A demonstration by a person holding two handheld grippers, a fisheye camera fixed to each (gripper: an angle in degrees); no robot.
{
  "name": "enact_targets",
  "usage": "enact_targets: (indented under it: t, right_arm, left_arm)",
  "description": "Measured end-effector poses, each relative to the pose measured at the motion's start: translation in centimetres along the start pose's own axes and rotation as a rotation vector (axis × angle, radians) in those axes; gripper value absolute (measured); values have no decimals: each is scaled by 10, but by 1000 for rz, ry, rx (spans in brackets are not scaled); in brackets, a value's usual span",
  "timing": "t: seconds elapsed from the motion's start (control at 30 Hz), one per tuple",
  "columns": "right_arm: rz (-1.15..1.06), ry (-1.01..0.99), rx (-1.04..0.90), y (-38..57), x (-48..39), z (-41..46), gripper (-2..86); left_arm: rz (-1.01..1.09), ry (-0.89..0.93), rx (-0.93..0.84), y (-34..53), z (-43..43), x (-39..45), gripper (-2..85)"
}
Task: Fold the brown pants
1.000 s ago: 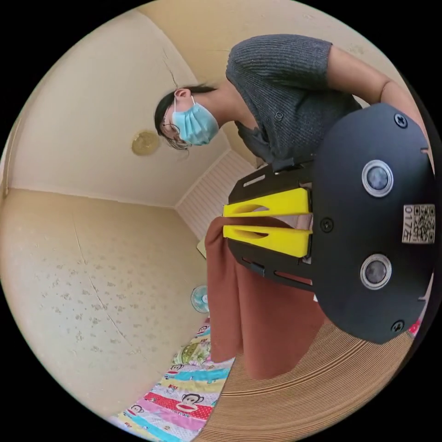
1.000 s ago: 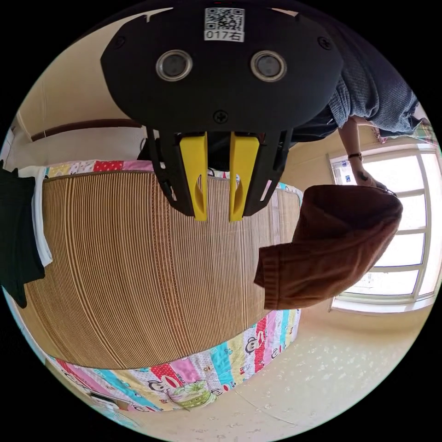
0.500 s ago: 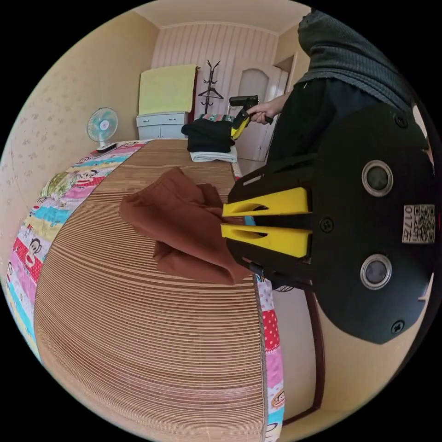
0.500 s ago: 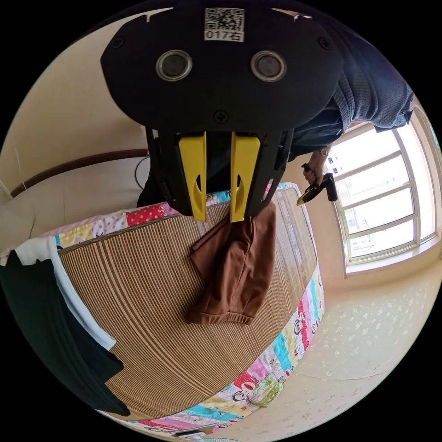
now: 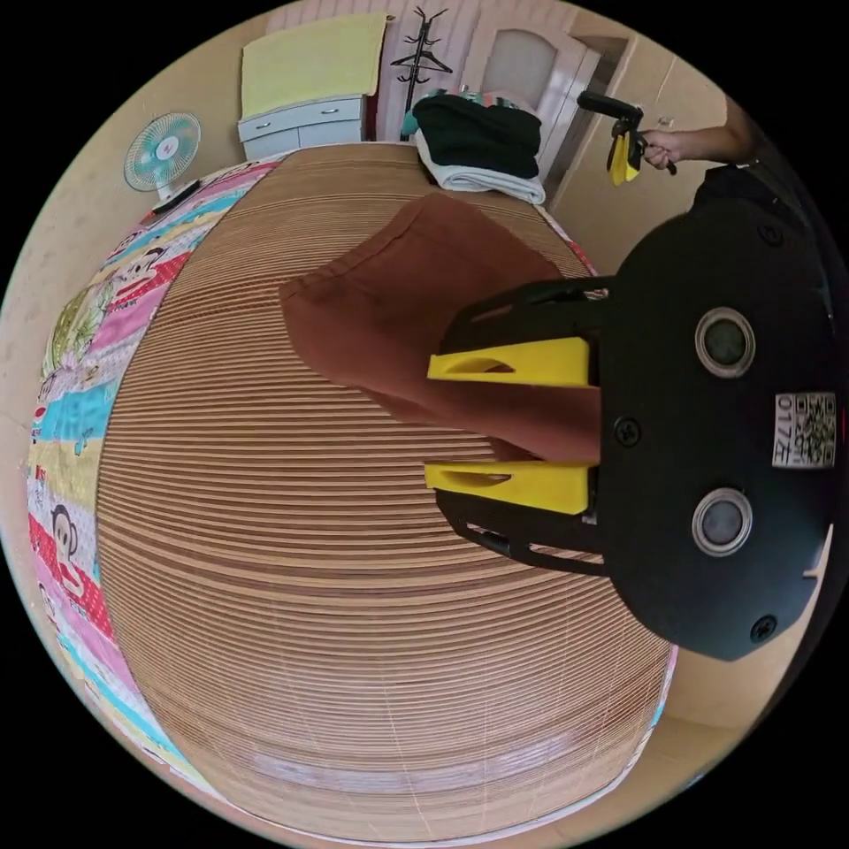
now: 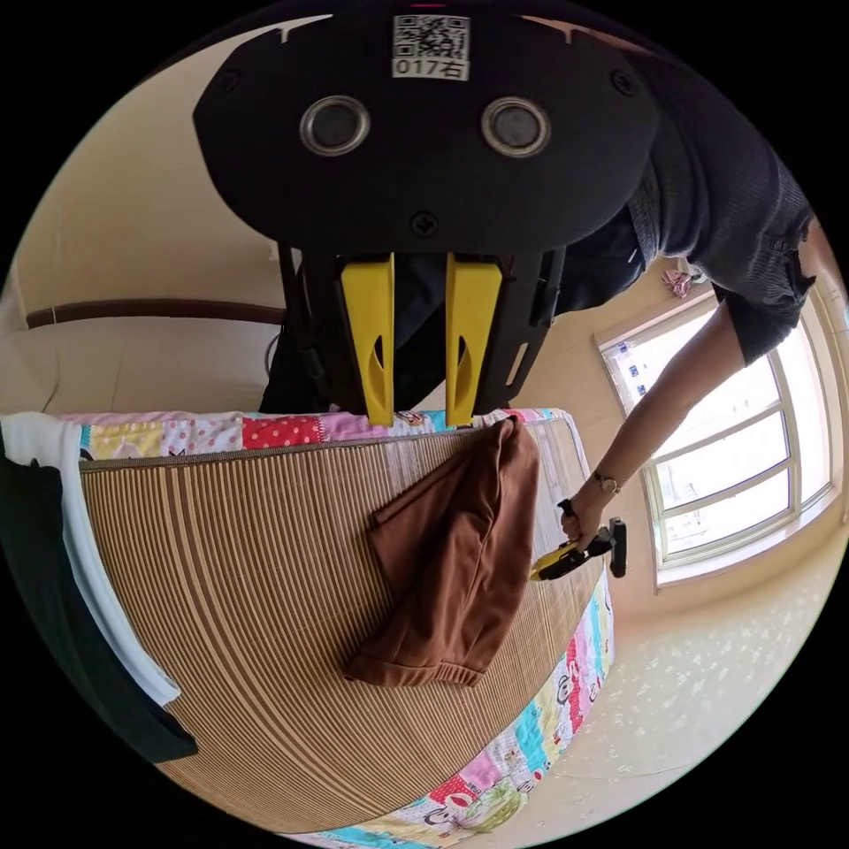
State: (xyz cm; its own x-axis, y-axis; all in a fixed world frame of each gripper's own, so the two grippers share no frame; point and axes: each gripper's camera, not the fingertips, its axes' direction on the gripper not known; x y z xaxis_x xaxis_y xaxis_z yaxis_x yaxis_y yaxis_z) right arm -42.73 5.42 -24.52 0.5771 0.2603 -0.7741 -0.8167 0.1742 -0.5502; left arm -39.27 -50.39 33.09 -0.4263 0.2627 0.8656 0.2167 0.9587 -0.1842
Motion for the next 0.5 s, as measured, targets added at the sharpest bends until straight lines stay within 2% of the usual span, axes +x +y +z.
enact_targets:
  t: [0.13,0.2,0.27,0.37,0.5]
  right_arm:
    - [-9,-43,-8,-3,1,0,93]
    - [-22,-83,30,-4,-6,-8,99]
    - [-49,-120,85,-5,-17,-16,106]
    - [-87,-211,176,-13,-36,-26,128]
    - [-122,-239,295,-31,-52,-25,163]
  left_arm:
    - [-37,177,-114,-15,59,-7,36]
    - [24,226,-63,-5,55,9,24]
    - [199,265,44,33,30,59,15]
    - [444,239,103,108,11,151,11]
    - [602,197,16,186,65,241,20]
